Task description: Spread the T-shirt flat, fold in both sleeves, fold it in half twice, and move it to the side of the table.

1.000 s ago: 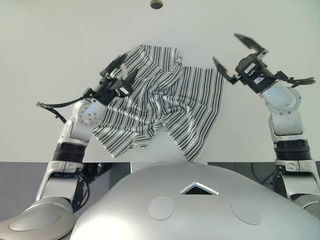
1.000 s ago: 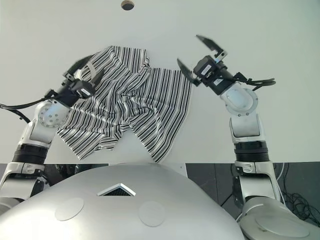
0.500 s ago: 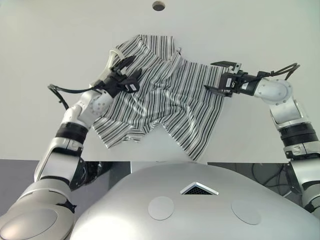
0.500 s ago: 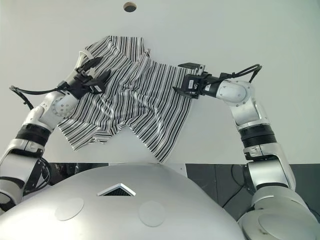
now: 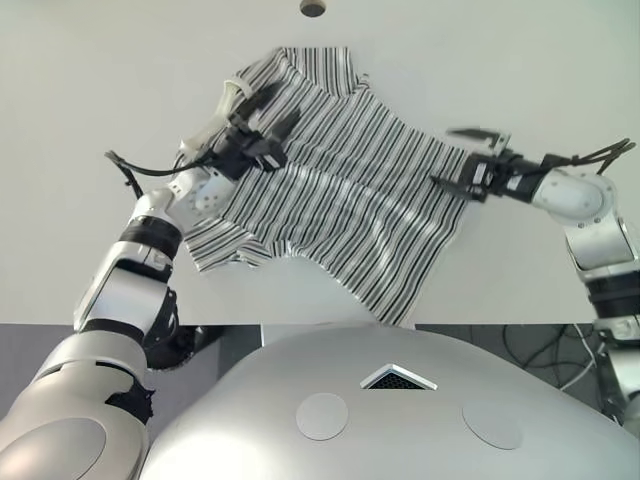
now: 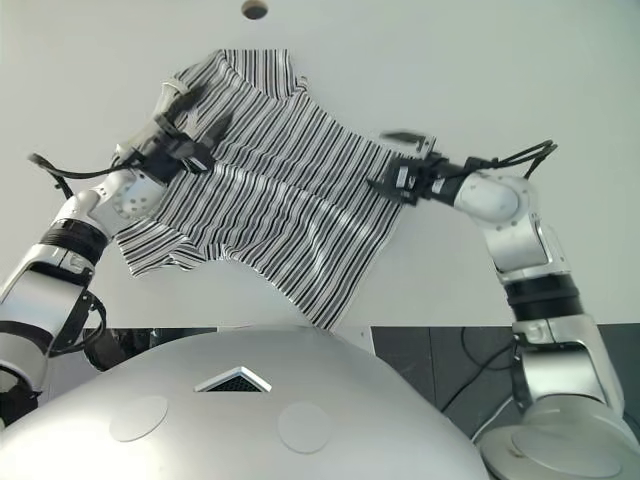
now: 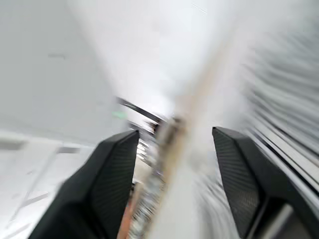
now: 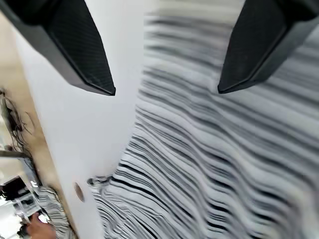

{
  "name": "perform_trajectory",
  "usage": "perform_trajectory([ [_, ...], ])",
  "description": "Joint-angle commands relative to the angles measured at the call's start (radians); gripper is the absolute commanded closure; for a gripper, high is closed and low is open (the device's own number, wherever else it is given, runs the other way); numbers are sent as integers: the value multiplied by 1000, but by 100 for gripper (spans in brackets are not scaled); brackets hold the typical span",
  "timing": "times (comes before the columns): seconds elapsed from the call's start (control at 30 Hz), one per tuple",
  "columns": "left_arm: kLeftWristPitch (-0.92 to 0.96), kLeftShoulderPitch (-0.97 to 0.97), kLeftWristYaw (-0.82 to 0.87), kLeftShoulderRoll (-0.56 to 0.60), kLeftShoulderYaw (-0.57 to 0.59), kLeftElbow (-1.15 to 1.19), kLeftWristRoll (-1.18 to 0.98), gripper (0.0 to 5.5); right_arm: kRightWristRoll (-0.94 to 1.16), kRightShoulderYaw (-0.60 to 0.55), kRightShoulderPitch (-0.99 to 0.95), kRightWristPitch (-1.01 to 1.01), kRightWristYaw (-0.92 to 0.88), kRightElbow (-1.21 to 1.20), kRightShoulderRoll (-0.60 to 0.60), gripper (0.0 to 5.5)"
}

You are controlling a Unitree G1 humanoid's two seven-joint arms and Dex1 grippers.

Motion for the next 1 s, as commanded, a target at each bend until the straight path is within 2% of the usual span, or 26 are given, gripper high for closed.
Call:
perform_trajectory([
  [0.03,50,110,-64,26,176,-373,-284,280,87,-93,-181,-22,-148,37,143,164],
  [0.1,114,172,-125,20,207,-498,-362,280,115,-71,-239,-18,-149,39,211,164],
  [0.2,178,240,-232,14,194,-578,-388,280,78,21,-314,-19,-106,127,286,164],
  [0.27,205,262,-287,3,200,-619,-406,280,14,100,-388,-50,-82,273,332,164],
  [0.4,271,257,-325,-47,258,-644,-486,280,-201,272,-564,-169,-105,723,392,164],
  [0.5,299,262,-360,-65,271,-644,-474,280,-305,344,-670,-212,-157,953,442,164],
  [0.67,303,317,-512,-53,182,-629,-415,280,-334,352,-799,-218,-205,1126,536,164],
  [0.77,295,346,-570,-47,148,-629,-370,280,-361,362,-835,-195,-205,1171,551,164],
  [0.87,308,357,-585,-48,174,-626,-366,280,-374,389,-831,-226,-35,1162,500,164],
  [1.0,308,356,-561,-69,237,-644,-399,280,-269,318,-847,-254,176,1084,443,164],
])
